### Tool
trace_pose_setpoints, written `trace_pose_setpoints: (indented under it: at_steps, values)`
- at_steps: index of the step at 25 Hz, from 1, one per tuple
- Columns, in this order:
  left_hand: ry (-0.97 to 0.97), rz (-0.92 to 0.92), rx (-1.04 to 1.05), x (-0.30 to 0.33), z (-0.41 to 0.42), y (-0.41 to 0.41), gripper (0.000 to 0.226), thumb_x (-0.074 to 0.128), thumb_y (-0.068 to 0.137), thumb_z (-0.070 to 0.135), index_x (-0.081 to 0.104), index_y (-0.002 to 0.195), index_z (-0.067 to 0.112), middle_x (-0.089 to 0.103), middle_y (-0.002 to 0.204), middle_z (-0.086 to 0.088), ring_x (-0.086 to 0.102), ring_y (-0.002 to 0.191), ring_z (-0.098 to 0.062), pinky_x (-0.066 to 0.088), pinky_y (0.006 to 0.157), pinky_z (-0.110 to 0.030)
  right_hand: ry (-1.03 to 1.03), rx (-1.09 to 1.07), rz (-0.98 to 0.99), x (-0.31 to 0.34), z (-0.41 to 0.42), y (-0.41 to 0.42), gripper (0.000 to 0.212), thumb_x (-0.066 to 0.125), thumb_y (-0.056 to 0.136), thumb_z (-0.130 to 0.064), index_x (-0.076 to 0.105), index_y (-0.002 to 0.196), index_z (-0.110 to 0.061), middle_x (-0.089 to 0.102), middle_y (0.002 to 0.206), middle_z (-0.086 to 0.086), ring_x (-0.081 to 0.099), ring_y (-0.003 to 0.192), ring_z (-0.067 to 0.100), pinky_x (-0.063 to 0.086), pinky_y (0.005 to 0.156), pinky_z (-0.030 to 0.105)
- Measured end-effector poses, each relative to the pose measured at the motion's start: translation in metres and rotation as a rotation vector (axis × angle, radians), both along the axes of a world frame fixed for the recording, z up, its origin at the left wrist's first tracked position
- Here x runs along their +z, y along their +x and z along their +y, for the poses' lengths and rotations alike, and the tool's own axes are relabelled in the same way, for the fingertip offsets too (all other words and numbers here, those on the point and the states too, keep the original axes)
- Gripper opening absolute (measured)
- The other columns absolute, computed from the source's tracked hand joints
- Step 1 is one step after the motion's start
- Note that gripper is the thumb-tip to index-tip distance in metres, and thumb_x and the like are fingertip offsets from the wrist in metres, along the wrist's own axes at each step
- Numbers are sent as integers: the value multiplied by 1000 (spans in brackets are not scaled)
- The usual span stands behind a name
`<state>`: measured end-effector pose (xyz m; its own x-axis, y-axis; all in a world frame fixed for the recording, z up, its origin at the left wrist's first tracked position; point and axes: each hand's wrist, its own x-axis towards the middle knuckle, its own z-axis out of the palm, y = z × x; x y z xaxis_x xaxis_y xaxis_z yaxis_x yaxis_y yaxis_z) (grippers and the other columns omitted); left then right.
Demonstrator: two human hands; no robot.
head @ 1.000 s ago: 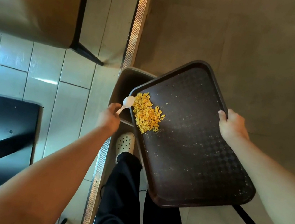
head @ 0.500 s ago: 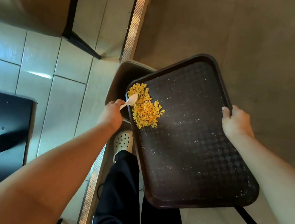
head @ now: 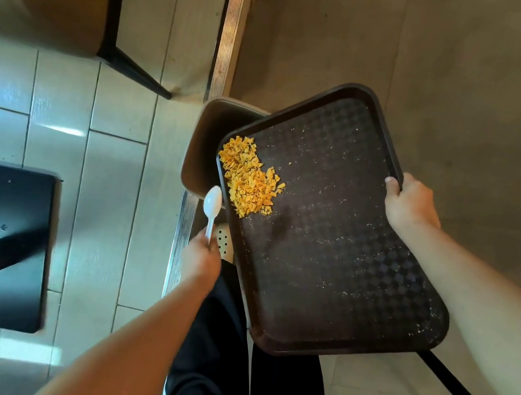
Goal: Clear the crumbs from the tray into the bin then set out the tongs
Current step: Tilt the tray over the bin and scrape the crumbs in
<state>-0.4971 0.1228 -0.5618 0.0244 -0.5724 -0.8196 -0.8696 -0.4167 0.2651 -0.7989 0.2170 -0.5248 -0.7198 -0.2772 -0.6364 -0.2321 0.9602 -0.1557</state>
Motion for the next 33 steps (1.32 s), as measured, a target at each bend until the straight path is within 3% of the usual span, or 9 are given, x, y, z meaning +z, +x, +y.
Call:
trace_pose_setpoints:
  at_steps: [3, 7, 10, 16, 20, 24, 28, 31, 33]
  values:
    - [136, 22, -47, 4, 24, 0, 41, 30, 102, 28, 45, 137, 13, 58, 124, -13, 55, 114, -30, 40, 88, -30, -5, -11, -7, -1, 0, 2, 38, 34, 100, -33, 52, 114, -3, 58, 107, 22, 54, 97, 39, 41, 71, 38]
    - [207, 5, -153, -7, 28, -4, 36, 36, 100, 27, 51, 126, 8, 61, 116, -14, 56, 107, -30, 42, 88, -31, 14, -21, -19, -1, 1, 3, 39, 33, 100, -34, 51, 114, -2, 56, 110, 21, 53, 101, 39, 38, 72, 37]
    - [213, -35, -223, -11, 21, -6, 27, 40, 99, 17, 54, 119, 5, 61, 113, -17, 56, 98, -28, 39, 77, -27, 22, -52, -60, 0, 0, 2, 40, 33, 100, -37, 53, 104, -2, 54, 98, 16, 54, 93, 35, 37, 70, 35]
    - [232, -95, -319, -11, 15, -11, 27, 43, 94, 13, 51, 119, 6, 60, 112, -15, 57, 103, -32, 43, 79, -31, 27, -107, -102, 4, -9, -3, 38, 40, 97, -42, 54, 89, -7, 53, 91, 12, 49, 79, 28, 36, 67, 31]
    - [241, -105, -331, -16, 15, -9, 27, 44, 92, 14, 52, 117, 8, 60, 111, -14, 58, 103, -33, 48, 89, -39, -95, -87, -153, 0, -24, -11, 33, 43, 97, -37, 53, 115, -11, 52, 99, 5, 50, 85, 23, 40, 75, 31]
    - [250, -104, -329, -18, 14, -9, 27, 44, 92, 14, 51, 117, 8, 61, 111, -14, 59, 102, -32, 49, 91, -42, -82, -50, -142, -4, -47, -25, 39, 44, 94, -43, 54, 106, -8, 56, 99, 9, 56, 92, 31, 44, 75, 35]
    - [251, -96, -331, -18, 11, -10, 27, 43, 92, 13, 51, 117, 8, 60, 109, -13, 58, 99, -31, 49, 88, -40, -43, 70, -144, -8, -71, -30, 48, 35, 95, -47, 42, 128, -13, 55, 115, 12, 55, 101, 35, 48, 87, 44]
    - [263, -92, -332, -17, 9, -10, 27, 43, 92, 13, 51, 118, 9, 60, 108, -11, 58, 98, -29, 49, 86, -37, -81, 109, -107, -9, -84, -32, 40, 33, 99, -36, 45, 125, -9, 54, 118, 17, 54, 104, 36, 45, 86, 40]
    - [267, -82, -334, -17, 8, -9, 27, 43, 93, 12, 51, 118, 8, 59, 107, -11, 58, 97, -28, 48, 83, -36, -111, 117, -112, -9, -89, -29, 40, 32, 100, -28, 32, 138, -16, 53, 121, 17, 55, 104, 35, 45, 86, 39]
